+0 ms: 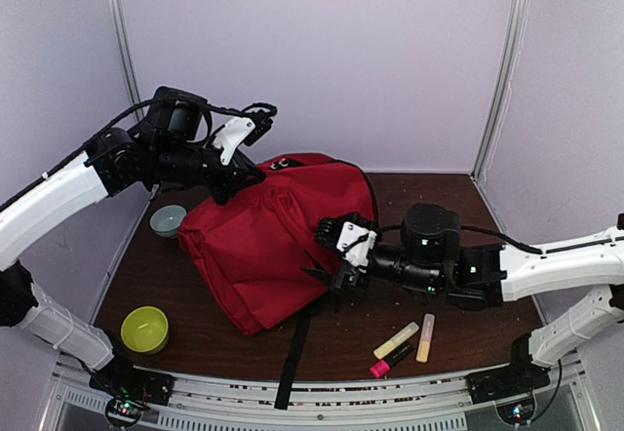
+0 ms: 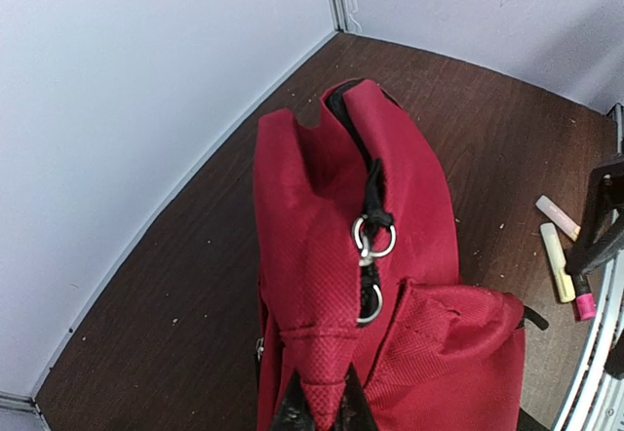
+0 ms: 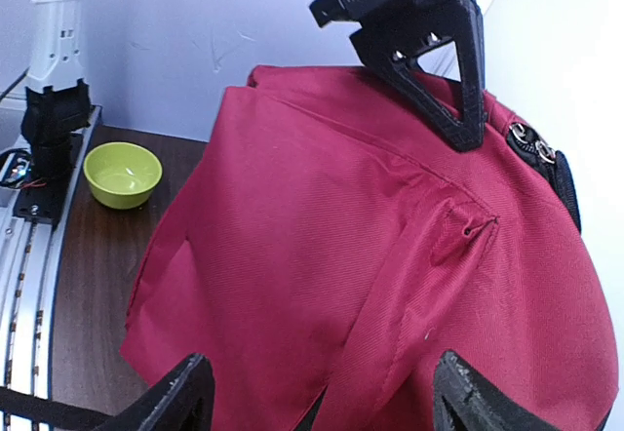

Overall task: Pack the student bag
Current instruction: Pick up the lower front pocket of the student bag.

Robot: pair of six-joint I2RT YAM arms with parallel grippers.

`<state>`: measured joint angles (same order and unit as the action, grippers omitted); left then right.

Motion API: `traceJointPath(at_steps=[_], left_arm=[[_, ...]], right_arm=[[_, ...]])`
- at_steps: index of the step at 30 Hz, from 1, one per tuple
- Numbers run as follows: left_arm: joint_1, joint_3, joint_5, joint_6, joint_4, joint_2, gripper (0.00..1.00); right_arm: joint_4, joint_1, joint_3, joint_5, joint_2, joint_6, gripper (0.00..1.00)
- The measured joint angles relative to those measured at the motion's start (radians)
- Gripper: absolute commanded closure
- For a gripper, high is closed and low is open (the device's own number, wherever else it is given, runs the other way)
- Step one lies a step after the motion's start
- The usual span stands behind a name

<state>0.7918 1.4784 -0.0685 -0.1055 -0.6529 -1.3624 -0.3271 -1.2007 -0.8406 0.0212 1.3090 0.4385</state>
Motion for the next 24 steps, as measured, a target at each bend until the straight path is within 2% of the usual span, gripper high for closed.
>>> traceJointPath(at_steps=[8,11,14,21,24], left_arm=[[0.0,-0.003,-0.003,0.003,0.002,0.002,1.0],[0.0,-0.009,-0.004,0.003,0.003,0.007,1.0],[0.0,-0.01,-0.007,0.002,0.002,0.01,1.0],[0.0,-0.011,-0.018,-0.001,0.002,0.011,1.0],[0.0,-0.011,-0.021,-0.002,0.002,0.011,1.0]], right_arm=[[0.097,0.002,-0.169,-0.187,0.157,-0.05,0.37],[0.121,0.008,-0.177,-0.246,0.183,-0.052,0.51],[0.146,0.027,-0.183,-0.283,0.203,-0.082,0.6],[0.174,0.085,-0.203,-0.293,0.214,-0.148,0.69],[0.177,0.1,-0.204,-0.289,0.216,-0.166,0.65]])
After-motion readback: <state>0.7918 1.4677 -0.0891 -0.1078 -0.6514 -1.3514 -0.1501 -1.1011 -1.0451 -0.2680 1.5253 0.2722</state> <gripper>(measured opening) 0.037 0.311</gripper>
